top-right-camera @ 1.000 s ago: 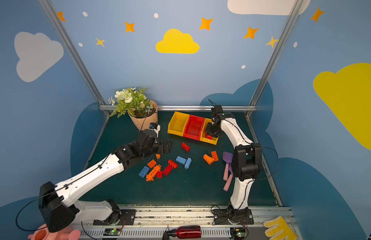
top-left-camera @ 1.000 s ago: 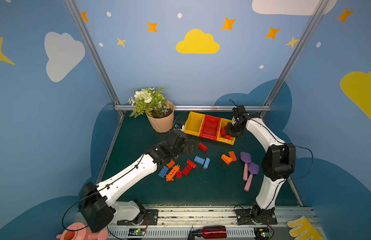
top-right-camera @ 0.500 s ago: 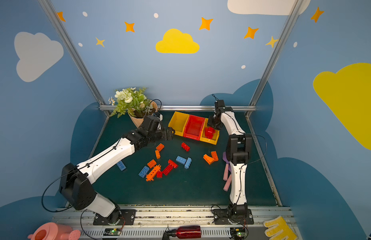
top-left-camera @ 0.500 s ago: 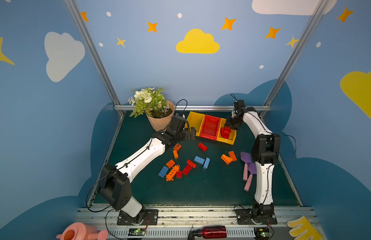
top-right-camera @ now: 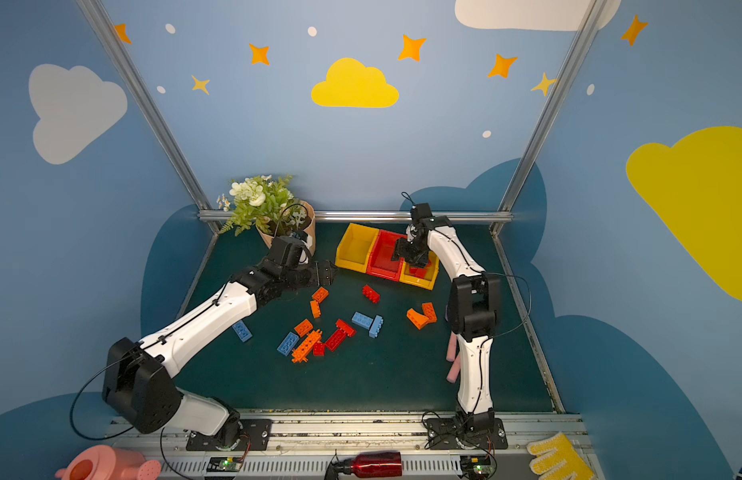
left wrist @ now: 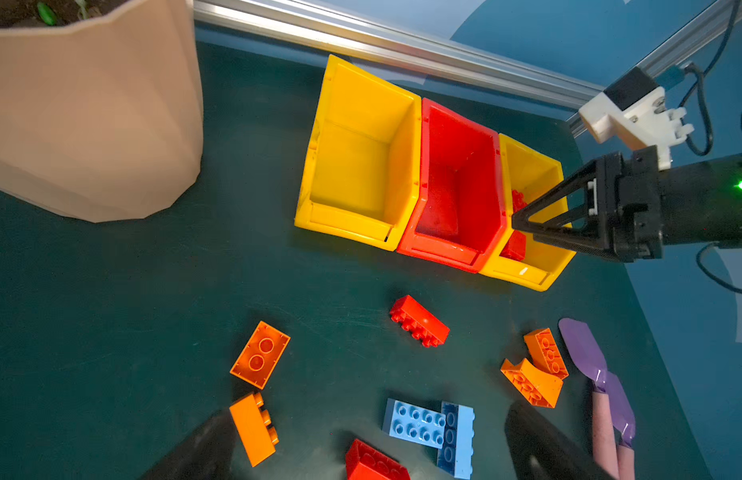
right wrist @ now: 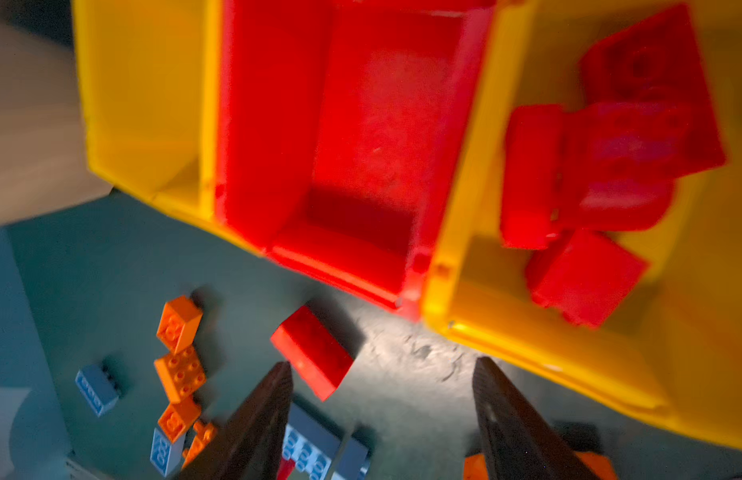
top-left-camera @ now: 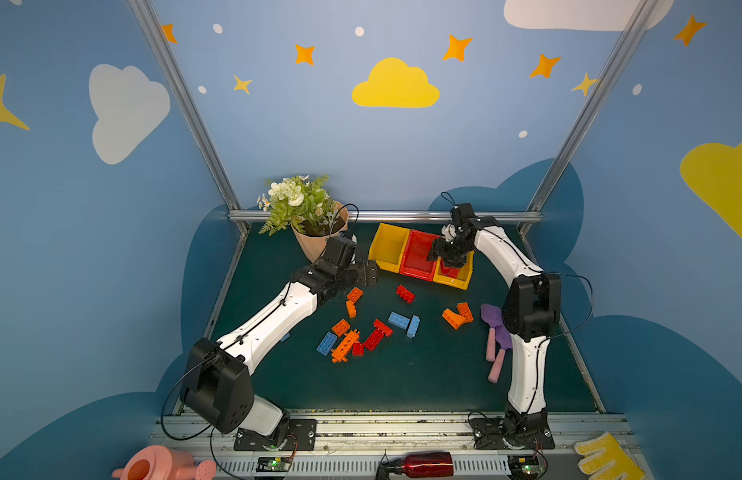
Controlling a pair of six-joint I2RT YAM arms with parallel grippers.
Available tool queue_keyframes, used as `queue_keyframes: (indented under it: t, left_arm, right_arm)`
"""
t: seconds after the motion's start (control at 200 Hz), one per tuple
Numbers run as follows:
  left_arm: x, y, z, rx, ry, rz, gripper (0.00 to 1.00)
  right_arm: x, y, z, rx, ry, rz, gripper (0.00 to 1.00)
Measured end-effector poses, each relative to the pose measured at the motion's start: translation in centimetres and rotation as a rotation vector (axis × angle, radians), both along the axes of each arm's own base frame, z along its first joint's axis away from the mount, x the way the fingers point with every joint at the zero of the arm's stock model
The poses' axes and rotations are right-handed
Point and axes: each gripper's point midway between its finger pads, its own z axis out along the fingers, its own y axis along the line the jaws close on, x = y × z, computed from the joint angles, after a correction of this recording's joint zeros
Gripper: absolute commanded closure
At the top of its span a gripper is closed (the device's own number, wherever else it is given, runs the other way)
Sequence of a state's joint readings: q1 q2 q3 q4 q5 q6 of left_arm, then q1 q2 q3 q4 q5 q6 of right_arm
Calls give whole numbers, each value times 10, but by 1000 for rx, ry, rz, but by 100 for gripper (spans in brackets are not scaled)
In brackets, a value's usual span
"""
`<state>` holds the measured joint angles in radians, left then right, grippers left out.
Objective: Sort the legos into containers by color
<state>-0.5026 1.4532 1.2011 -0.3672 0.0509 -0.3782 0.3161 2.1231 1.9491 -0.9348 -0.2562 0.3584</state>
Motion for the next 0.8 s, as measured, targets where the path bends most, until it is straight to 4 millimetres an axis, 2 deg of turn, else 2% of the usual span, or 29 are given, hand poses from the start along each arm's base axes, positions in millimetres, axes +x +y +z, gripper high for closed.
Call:
queue_keyframes:
  t: [0.08, 0.175, 0.581, 0.801]
  left_arm:
    - [-9, 7, -1, 0, -5, 7, 0]
    - [-16, 15, 0, -1, -18, 23, 0]
    - [-46, 47, -3, -9, -34, 111, 0]
    - [-50, 56, -4, -7, -32, 143, 0]
  right_arm:
    - [-22, 26, 6, 11, -5, 79, 33]
    - [-37, 44, 0, 11, 8, 139, 33]
    - [-42, 58, -59, -91, 77, 237, 34]
    - [-54, 73, -72, -133, 88, 306, 35]
